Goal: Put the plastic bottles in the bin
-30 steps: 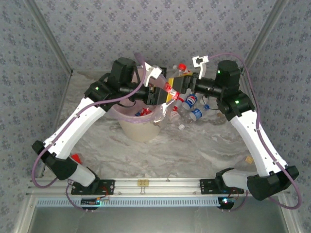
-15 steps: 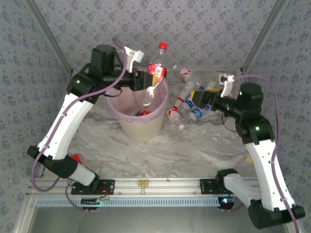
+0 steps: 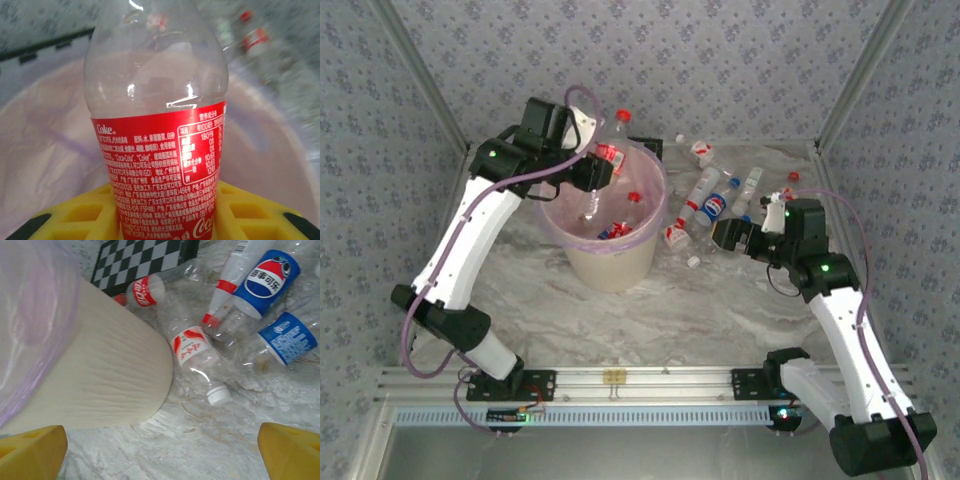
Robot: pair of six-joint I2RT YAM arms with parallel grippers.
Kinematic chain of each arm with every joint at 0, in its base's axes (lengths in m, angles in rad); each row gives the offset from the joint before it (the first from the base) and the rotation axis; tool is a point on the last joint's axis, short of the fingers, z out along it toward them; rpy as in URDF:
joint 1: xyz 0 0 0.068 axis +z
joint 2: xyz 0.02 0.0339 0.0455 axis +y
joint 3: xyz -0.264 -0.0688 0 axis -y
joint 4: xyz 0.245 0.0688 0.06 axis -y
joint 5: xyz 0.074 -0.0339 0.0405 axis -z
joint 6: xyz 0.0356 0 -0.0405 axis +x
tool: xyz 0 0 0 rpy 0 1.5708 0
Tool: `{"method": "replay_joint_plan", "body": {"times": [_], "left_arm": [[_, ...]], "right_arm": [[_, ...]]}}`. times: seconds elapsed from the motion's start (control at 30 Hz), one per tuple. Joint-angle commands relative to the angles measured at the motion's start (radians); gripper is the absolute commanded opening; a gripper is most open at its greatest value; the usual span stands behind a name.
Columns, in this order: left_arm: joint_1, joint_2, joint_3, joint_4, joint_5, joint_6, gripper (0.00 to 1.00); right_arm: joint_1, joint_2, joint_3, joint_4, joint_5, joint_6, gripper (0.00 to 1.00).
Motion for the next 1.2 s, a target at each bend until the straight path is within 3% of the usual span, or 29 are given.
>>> {"method": "replay_joint_plan", "body": {"times": [0.0, 0.23, 0.67, 1.1, 1.17], "left_arm": [[-0.029, -0.006, -0.063, -0.055, -0.160, 0.085, 0.00], [-0.080, 0.023, -0.208, -0.045, -0.237, 0.126, 0.00], [-0.097, 0.055, -0.492, 0.196, -0.293, 0.105, 0.00], [-0.113, 0.144, -0.580, 0.332, -0.348, 0.042, 0.00], [-0.113, 0.146, -0.573, 0.329, -0.347, 0.027, 0.08]], "right_arm": [[-0.005, 0.007, -0.020, -0.005, 0.068, 0.007, 1.00], [-0.035, 0.019, -0.092, 0.047, 0.072, 0.027, 1.00], [-0.075, 0.013, -0.121, 0.050, 0.078, 0.045, 1.00], [-0.125, -0.010, -0.145, 0.035, 0.115, 0.083, 1.00], [-0.147, -0.014, -0.145, 0.025, 0.125, 0.090, 1.00]]}}
